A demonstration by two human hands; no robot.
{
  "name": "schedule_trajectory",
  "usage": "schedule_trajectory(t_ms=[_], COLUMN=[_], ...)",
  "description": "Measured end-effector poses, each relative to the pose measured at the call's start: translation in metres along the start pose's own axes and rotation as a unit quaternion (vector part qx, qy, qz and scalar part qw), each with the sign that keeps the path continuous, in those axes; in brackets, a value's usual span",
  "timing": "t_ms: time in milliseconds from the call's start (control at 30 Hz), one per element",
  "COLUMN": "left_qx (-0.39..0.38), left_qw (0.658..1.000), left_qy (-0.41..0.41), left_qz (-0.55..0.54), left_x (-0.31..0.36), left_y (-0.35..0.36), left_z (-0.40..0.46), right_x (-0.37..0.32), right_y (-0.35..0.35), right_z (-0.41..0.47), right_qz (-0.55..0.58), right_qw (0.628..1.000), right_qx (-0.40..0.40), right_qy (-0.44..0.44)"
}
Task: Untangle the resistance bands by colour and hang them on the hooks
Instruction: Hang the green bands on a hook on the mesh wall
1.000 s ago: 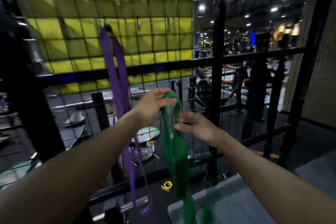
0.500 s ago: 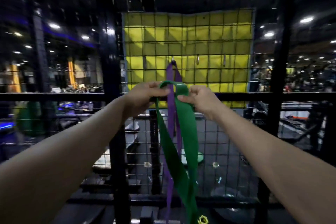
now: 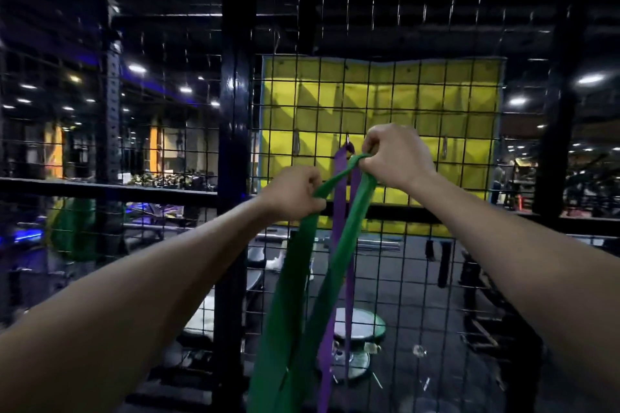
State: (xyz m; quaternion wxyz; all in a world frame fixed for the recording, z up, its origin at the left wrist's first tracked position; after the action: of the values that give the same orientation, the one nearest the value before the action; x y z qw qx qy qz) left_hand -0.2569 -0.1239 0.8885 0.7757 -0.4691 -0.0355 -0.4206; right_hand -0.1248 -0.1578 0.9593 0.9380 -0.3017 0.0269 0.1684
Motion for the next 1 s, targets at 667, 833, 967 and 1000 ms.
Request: schedule_trajectory(t_ms=[667,833,967,1000], left_qx=[-0.096,-0.089,-0.087,-0.09], left_qw=[0.949,0.943,0.953,0.958], left_qy=[-0.001,-0.008,0.004,0.012], left_qz=[-0.3,-0.32,-0.289,-0.273], left_x=[-0.101,-0.13,-0.14,-0.139], left_y=[0.006,0.009,0.018,0.021], left_z=[0.068,0.088,0.107,0.113], right_x=[-0.011,-0.005,0.002,0.005], right_y=[0.132,0.165,0.172,0.175], right_z=[0.047,0.047,0.066,0.072], right_qz=[0.239,0.31,0.307,0.305], right_qw=[0.959,0.931,0.937,0.939], right_qx=[-0.143,-0.181,-0.158,-0.153], right_qy=[0.048,0.057,0.052,0.053])
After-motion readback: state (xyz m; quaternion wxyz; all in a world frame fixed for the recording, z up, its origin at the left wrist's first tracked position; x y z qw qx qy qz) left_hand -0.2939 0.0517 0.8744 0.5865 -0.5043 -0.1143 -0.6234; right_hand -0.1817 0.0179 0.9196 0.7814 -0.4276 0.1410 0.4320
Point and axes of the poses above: each hand's wrist, its own z-axis towards the middle knuckle, its own y-axis out of the palm, x = y × z, the point moved 10 cm from there along z, towards the middle knuckle
